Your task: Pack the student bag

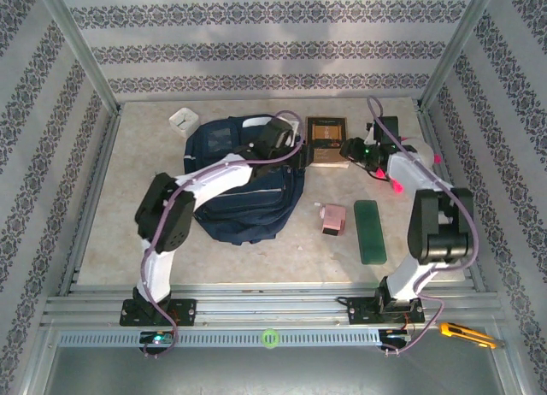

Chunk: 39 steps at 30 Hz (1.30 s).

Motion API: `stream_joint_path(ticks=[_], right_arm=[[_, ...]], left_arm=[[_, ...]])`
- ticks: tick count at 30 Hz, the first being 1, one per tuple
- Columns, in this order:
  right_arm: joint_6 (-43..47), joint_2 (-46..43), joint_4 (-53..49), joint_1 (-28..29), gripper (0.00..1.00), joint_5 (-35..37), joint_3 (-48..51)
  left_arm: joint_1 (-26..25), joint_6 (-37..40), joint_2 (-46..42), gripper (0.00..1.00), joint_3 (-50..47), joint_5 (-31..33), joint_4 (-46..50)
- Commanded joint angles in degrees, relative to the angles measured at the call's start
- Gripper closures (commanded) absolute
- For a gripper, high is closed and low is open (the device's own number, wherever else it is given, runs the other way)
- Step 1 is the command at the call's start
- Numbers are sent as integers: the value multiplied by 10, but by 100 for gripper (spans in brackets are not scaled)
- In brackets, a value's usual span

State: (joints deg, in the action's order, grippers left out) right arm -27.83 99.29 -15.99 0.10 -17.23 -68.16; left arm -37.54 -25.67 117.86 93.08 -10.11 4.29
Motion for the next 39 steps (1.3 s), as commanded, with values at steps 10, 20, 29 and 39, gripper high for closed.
stream_joint_path(ticks=[10, 20, 29, 39], right_arm=[[57, 197, -102, -11, 51, -2, -198], [77, 218, -129, -12, 51, 12, -213], [77, 247, -139, -12, 53, -15, -239], [73, 261, -141, -6, 54, -63, -252]], left_arm=[[-21, 30, 231, 41, 278, 32, 95], [7, 35, 285, 38, 349, 122, 243], [29, 22, 293, 38, 349, 108, 228], [28, -24, 337, 39, 403, 65, 228]])
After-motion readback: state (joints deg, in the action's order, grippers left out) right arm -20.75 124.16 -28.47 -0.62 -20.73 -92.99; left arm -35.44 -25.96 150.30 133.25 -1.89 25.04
